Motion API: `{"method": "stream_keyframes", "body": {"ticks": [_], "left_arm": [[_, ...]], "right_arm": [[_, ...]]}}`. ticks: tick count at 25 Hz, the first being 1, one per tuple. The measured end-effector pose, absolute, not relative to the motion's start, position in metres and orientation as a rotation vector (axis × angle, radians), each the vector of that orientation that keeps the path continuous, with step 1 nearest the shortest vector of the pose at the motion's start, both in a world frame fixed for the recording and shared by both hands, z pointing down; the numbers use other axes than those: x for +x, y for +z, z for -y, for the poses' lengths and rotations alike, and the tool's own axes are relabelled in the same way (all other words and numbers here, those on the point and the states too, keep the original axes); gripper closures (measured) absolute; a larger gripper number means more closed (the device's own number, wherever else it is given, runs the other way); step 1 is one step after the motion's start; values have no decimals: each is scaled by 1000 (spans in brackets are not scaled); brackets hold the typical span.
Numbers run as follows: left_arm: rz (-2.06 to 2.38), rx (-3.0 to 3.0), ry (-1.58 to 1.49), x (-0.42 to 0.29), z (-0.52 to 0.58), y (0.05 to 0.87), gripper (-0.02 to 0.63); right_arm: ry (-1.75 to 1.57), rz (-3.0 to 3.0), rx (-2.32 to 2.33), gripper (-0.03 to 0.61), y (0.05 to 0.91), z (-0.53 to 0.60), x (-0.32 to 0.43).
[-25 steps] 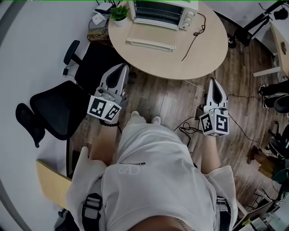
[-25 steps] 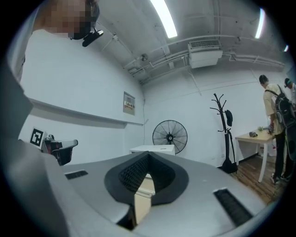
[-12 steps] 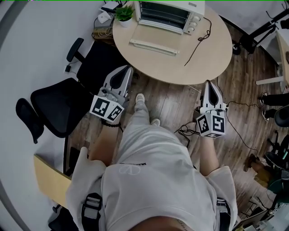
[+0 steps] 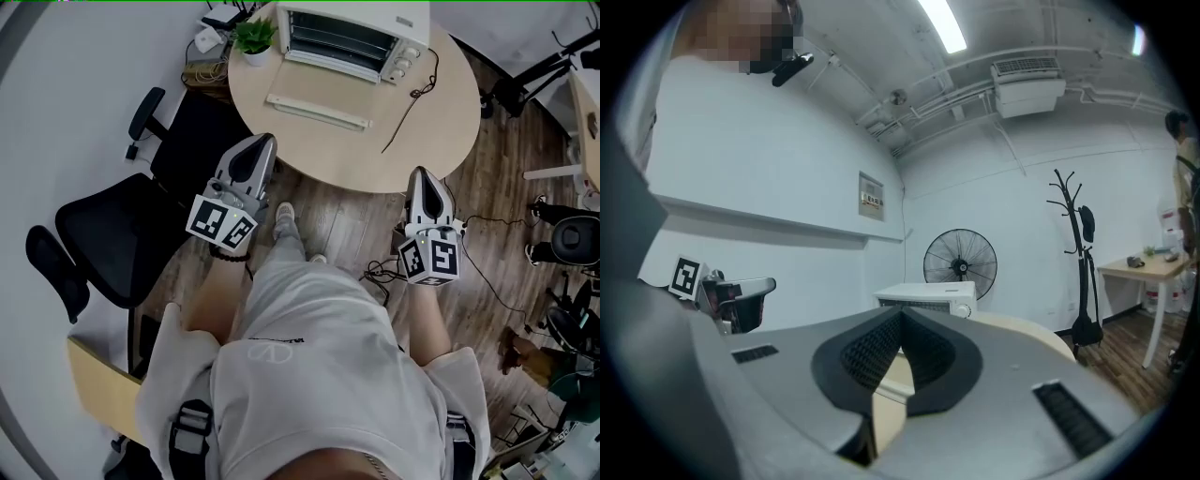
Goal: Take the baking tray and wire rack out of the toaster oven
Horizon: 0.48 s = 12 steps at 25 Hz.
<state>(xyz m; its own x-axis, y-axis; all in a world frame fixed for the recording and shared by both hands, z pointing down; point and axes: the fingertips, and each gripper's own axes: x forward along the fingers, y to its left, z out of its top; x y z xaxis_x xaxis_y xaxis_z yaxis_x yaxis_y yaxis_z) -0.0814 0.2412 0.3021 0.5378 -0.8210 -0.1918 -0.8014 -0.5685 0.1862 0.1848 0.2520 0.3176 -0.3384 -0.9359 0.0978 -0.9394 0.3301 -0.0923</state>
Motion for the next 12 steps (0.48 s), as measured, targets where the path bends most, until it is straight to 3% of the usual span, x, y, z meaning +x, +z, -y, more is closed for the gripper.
{"method": "stream_keyframes", "body": {"ticks": [12], "left_arm": [[1204,2726,-381,-101,-134,316,612]], "right_arm": [[321,2492,1842,583,334,-154,127]]}}
